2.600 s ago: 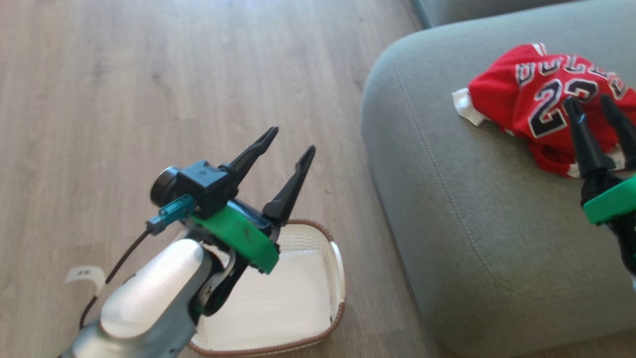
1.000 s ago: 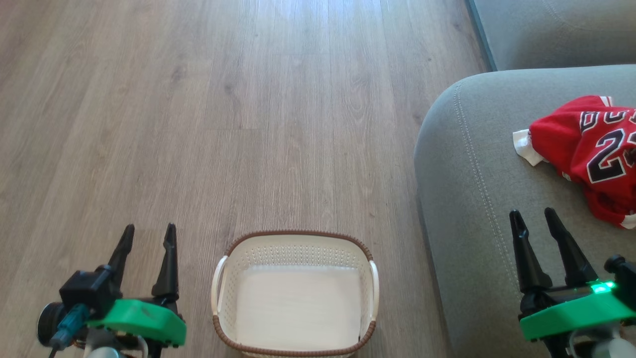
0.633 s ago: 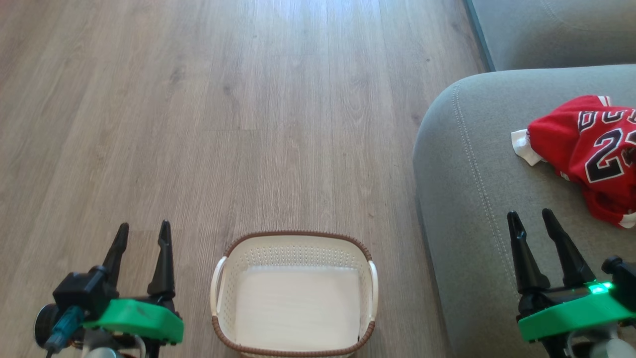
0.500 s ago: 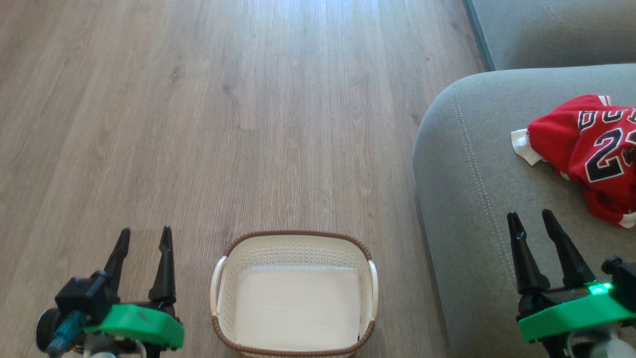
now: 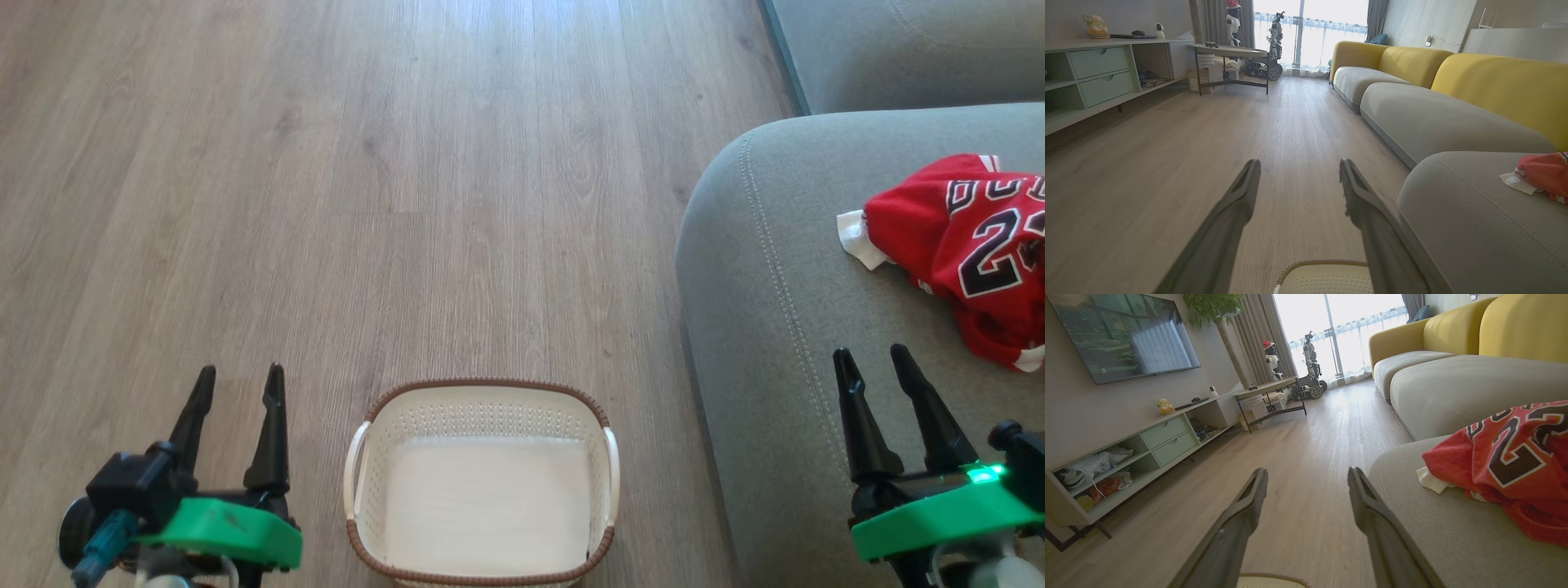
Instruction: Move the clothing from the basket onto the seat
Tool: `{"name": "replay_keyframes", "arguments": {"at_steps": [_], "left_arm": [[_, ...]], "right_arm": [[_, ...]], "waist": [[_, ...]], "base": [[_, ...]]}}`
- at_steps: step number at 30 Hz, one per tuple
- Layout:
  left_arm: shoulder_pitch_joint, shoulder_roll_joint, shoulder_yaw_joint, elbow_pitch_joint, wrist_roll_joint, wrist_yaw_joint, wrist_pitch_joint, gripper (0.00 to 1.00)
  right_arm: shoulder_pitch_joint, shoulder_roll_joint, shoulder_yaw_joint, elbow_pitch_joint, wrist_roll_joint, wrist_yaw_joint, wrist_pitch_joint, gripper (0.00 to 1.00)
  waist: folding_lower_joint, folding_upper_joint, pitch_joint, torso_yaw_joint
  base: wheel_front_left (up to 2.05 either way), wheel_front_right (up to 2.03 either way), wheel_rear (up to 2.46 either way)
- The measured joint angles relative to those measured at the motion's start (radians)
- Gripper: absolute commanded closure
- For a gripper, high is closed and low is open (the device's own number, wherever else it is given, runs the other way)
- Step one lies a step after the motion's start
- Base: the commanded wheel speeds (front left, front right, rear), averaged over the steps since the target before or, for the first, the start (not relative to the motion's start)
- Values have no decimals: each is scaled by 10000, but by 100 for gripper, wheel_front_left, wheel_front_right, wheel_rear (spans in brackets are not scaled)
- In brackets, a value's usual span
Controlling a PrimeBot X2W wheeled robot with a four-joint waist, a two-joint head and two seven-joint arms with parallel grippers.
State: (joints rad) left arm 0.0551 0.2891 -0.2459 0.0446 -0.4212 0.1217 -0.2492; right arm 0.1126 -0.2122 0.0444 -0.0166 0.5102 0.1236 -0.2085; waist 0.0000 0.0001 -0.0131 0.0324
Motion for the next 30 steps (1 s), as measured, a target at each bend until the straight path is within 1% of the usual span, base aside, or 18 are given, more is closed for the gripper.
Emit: {"name": "replay_keyframes", "arguments": {"at_steps": [9, 10, 15, 29, 30], "left_arm": [[134, -109, 84, 190, 123, -244, 0, 0], [134, -119, 84, 219, 132, -276, 2, 100], [437, -362, -105, 949, 98, -274, 29, 100], [523, -523, 52, 1141, -1266, -445, 399, 100], [517, -548, 88, 1164, -1450, -525, 464, 100]], "right_arm": [[-1, 2, -2, -2, 0, 0, 0, 0], [1, 6, 2, 17, 2, -2, 2, 100], [152, 201, 128, 842, 42, -13, 36, 100], [218, 249, 31, 1062, 1283, -13, 297, 100], [213, 257, -2, 1095, 1450, -13, 332, 100]], "waist": [[0, 0, 7, -44], [0, 0, 5, -50], [0, 0, 6, -57], [0, 0, 23, -87], [0, 0, 26, -92]], "base": [[0, 0, 0], [0, 0, 0], [0, 0, 0], [0, 0, 0], [0, 0, 0]]}}
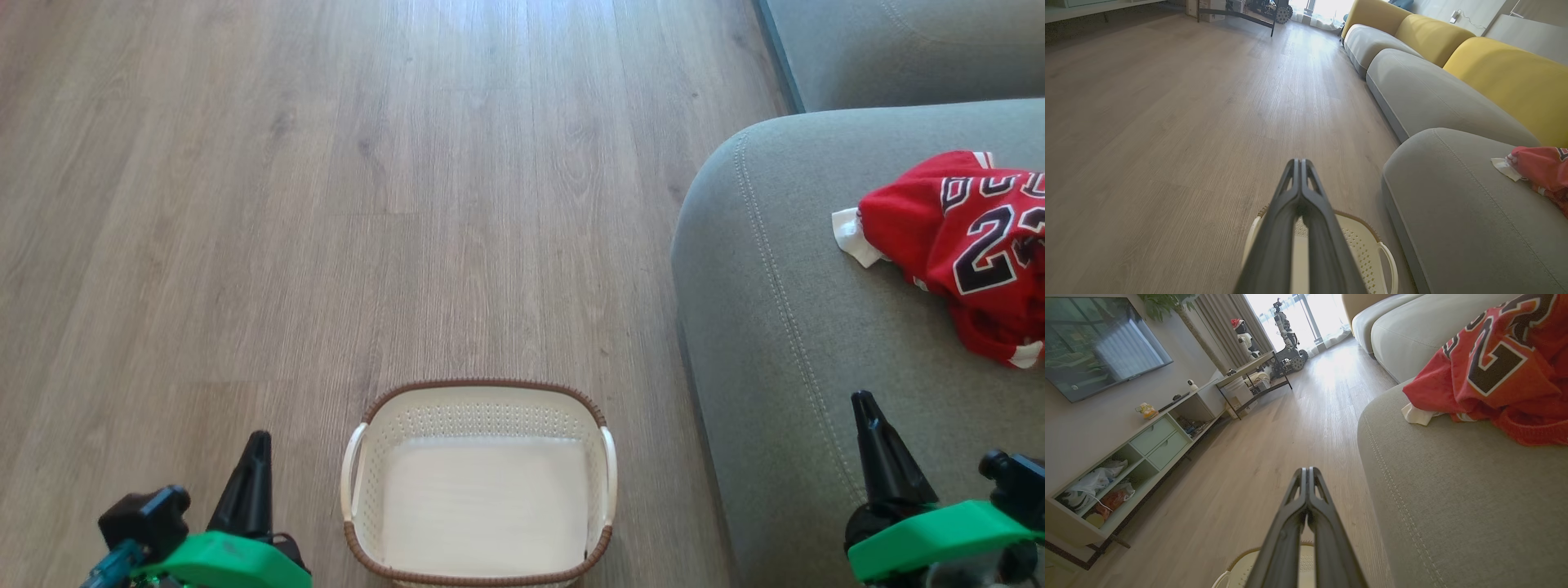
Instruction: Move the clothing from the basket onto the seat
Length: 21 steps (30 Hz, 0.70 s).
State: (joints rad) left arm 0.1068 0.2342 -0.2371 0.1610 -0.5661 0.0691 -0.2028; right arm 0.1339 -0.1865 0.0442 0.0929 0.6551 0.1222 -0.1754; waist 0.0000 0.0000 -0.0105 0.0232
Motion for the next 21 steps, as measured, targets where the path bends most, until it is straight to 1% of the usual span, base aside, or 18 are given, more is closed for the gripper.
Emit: {"name": "replay_keyframes", "arguments": {"at_steps": [11, 21], "left_arm": [[-198, -192, 288, 94, -1081, -182, 270, 100], [-256, -316, 564, 194, -2038, -351, 575, 100]], "right_arm": [[-128, 203, -105, 174, 995, 0, 278, 100], [-263, 257, -238, 368, 1870, 0, 499, 100]], "waist": [[0, 0, 14, -23], [0, 0, 26, -45]], "base": [[0, 0, 0], [0, 0, 0]]}}
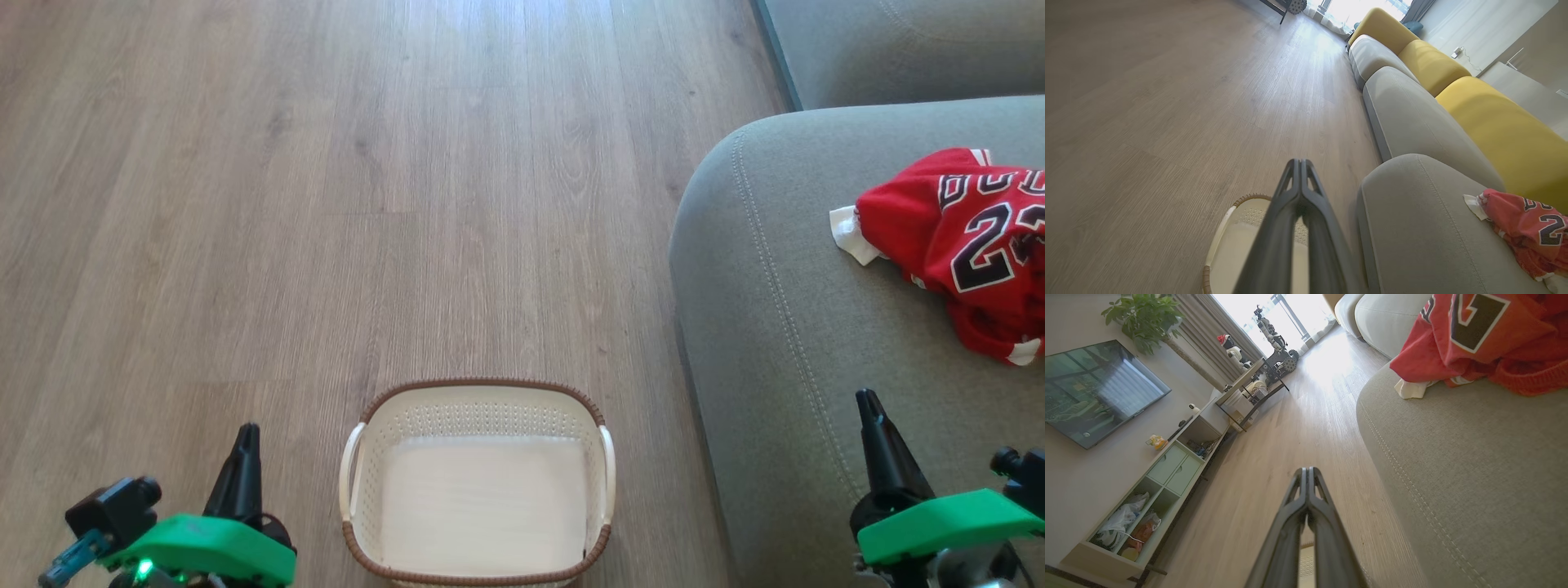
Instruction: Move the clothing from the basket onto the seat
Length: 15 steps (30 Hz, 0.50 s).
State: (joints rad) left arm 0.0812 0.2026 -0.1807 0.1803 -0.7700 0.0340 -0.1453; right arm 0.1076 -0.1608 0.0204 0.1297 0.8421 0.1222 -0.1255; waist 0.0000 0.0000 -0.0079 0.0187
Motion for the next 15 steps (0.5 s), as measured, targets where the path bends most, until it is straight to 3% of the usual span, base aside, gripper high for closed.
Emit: {"name": "replay_keyframes", "arguments": {"at_steps": [15], "left_arm": [[-198, -232, 357, 169, -1337, -255, 391, 100]], "right_arm": [[-248, 132, -199, 217, 1223, 0, 336, 100]], "waist": [[0, 0, 18, -30]], "base": [[0, 0, 0]]}}
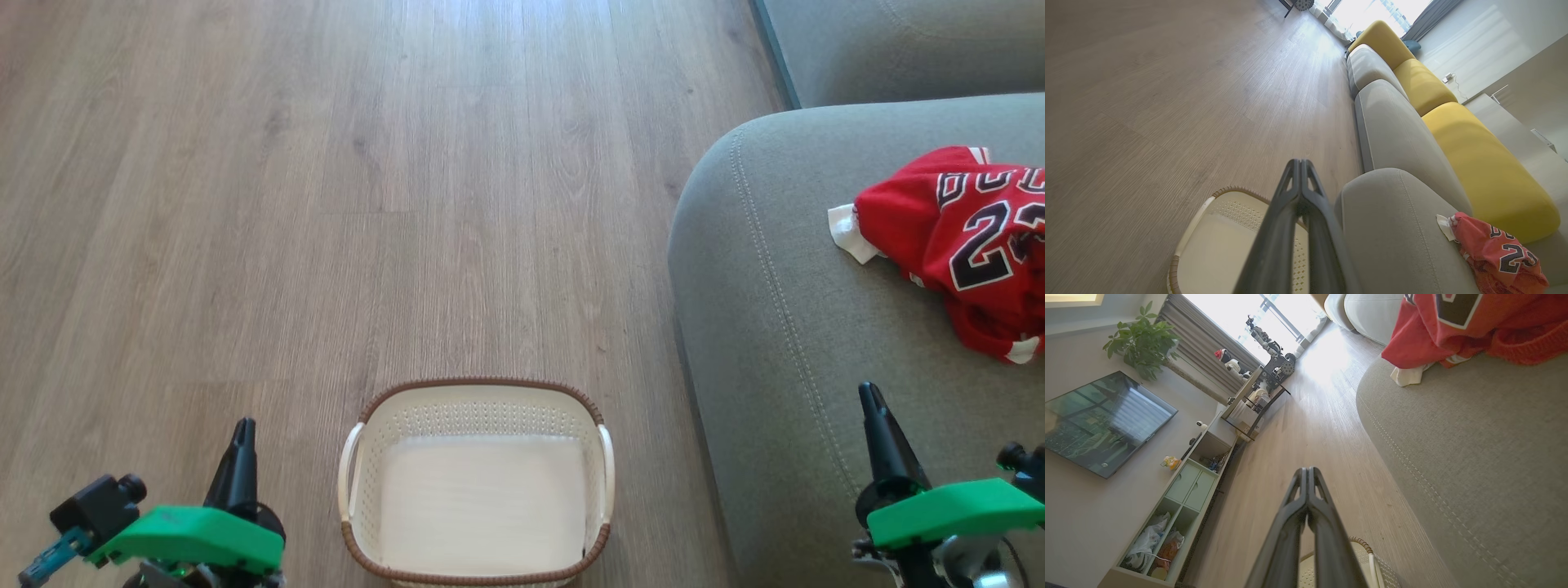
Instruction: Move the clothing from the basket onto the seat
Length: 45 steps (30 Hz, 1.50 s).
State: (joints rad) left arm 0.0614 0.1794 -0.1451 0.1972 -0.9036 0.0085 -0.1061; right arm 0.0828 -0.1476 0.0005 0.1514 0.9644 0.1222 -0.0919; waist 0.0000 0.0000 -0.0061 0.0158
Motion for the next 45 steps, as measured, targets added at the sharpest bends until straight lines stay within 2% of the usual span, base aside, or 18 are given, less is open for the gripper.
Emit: {"name": "replay_keyframes", "arguments": {"at_steps": [45], "left_arm": [[-672, -734, 1266, 431, -4265, -802, 1237, 100]], "right_arm": [[-804, 520, -677, 757, 3937, 0, 1112, 100]], "waist": [[0, 0, 56, -96]], "base": [[0, 0, 0]]}}
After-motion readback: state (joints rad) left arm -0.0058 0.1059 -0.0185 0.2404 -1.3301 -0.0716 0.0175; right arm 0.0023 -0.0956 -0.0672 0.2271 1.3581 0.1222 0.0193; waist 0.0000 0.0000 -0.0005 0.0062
